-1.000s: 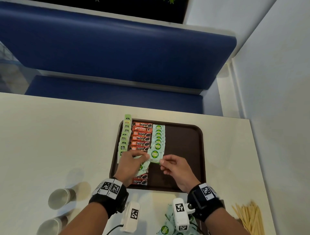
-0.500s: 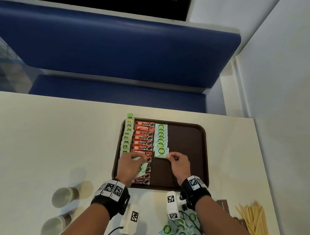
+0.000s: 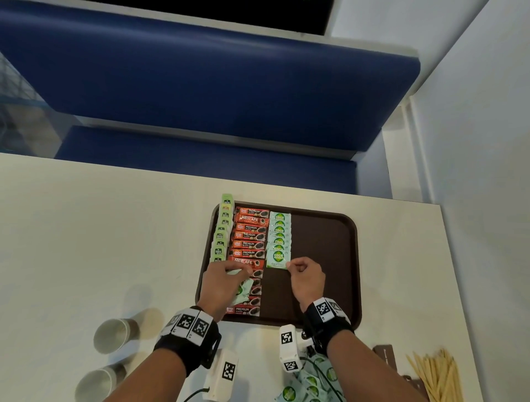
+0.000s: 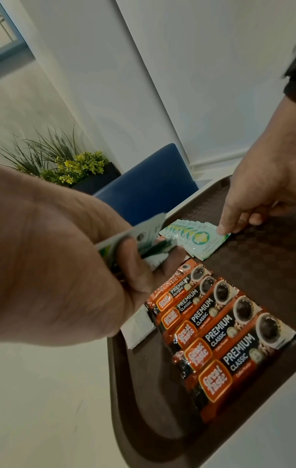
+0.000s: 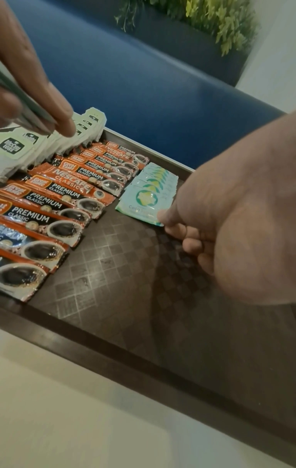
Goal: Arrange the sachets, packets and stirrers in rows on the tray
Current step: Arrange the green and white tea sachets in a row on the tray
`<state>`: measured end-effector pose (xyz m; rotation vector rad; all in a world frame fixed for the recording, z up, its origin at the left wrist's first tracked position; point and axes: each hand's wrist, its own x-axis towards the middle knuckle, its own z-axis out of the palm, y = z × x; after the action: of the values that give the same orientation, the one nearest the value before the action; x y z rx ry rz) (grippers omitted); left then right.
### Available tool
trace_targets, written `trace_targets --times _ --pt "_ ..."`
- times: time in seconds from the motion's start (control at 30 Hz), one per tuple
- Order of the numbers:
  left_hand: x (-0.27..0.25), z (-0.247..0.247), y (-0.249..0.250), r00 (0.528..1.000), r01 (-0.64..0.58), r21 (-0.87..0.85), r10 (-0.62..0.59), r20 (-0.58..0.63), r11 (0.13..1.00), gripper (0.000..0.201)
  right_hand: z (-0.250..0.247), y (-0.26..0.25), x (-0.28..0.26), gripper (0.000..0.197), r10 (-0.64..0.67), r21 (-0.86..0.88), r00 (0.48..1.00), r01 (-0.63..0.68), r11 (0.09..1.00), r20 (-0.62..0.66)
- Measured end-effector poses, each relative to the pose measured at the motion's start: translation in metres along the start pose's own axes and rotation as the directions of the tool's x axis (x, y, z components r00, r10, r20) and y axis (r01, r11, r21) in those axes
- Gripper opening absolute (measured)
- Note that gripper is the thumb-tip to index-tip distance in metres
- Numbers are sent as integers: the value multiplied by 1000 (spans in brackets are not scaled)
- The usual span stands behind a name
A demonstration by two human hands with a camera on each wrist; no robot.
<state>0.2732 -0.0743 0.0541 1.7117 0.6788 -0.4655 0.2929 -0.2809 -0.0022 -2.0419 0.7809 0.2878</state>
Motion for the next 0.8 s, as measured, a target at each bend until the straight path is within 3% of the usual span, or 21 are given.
trace_targets --times 0.37,0.7,0.8 --pt "-2 -3 0 1000 16 -20 -16 1 1000 10 -1 0 -1 6 -48 -54 999 48 997 1" --pt "-4 0 5 1000 10 -42 -9 25 999 3 -5 -4 -5 5 -35 -1 999 35 999 12" --pt "-6 4 11 999 6 -89 -3 40 996 9 -11 -12 -13 8 -3 64 1000 3 998 -7"
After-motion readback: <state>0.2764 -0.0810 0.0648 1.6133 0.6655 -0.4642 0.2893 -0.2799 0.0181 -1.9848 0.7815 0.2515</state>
